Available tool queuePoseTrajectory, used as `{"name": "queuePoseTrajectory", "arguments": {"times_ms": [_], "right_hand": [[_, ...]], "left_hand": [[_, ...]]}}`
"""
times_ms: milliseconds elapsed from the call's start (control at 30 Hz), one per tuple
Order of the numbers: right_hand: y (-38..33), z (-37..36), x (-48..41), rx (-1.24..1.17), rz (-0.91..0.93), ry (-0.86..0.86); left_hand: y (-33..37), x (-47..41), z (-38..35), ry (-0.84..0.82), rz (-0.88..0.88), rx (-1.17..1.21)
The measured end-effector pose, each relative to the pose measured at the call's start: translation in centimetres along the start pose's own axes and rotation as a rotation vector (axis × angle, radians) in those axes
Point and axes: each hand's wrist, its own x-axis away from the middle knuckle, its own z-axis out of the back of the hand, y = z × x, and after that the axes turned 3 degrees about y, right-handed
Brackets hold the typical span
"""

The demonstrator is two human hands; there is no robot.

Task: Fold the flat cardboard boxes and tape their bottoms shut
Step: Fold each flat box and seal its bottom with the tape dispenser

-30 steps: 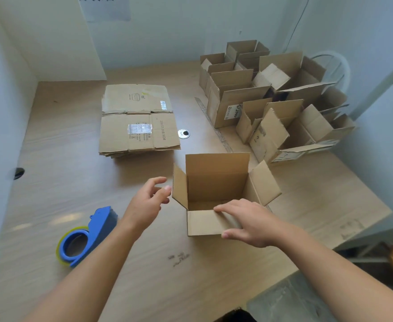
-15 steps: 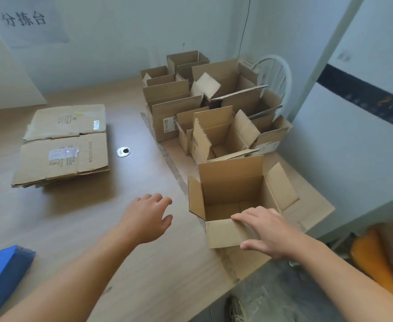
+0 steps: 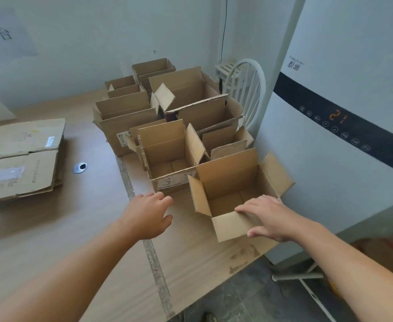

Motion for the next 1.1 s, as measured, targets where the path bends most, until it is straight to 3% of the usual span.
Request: {"name": "queuePoseTrajectory", "arguments": {"times_ms": [433, 700, 1100], "right_hand": [[9.2, 1.9, -3.3, -0.048, -0.042, -0.03], [9.4, 1.5, -3.6, 0.05, -0.027, -0.052], [6.2, 3.8, -1.3, 0.085, -0.046, 0.162]], "left_hand": [[2.5, -5.3, 0.4, -0.064, 0.048, 0.086], [3.2, -5.4, 0.6, -0.092, 0.081, 0.142], [4.2, -4.3, 2.4, -0.017, 0.092, 0.185]]}}
